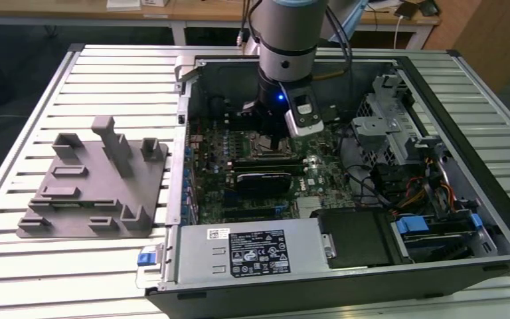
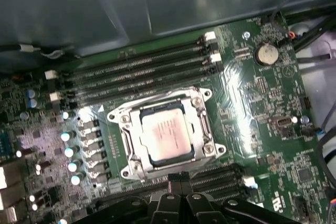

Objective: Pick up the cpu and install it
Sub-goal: 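Install the second cpu locking lever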

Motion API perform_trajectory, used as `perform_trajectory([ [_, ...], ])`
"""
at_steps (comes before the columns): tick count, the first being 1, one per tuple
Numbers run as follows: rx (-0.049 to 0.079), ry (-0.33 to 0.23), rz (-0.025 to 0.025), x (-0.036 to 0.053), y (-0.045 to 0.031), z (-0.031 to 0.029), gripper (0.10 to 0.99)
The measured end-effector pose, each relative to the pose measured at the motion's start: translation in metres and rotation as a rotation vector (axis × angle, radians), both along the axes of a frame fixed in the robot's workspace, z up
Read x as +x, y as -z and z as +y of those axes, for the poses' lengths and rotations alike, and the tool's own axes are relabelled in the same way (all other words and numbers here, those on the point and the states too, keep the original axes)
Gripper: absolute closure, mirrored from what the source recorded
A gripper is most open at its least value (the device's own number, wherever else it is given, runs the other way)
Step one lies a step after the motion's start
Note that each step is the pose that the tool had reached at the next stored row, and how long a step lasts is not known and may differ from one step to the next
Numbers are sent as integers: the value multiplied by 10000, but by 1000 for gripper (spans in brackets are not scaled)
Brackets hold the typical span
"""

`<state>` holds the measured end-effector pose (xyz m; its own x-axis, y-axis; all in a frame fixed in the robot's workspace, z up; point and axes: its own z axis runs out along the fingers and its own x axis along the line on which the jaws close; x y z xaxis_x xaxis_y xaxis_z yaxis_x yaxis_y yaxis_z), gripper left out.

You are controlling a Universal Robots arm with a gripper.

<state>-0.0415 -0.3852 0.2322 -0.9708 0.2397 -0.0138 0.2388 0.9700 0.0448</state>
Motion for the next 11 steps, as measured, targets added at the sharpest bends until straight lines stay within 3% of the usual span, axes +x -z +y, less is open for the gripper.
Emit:
perform_trajectory([
  [4,31,0,-1,1,5,-56,980],
  [9,431,-23,-1,-15,28,-95,980],
  [11,507,-29,0,-37,36,-117,980],
])
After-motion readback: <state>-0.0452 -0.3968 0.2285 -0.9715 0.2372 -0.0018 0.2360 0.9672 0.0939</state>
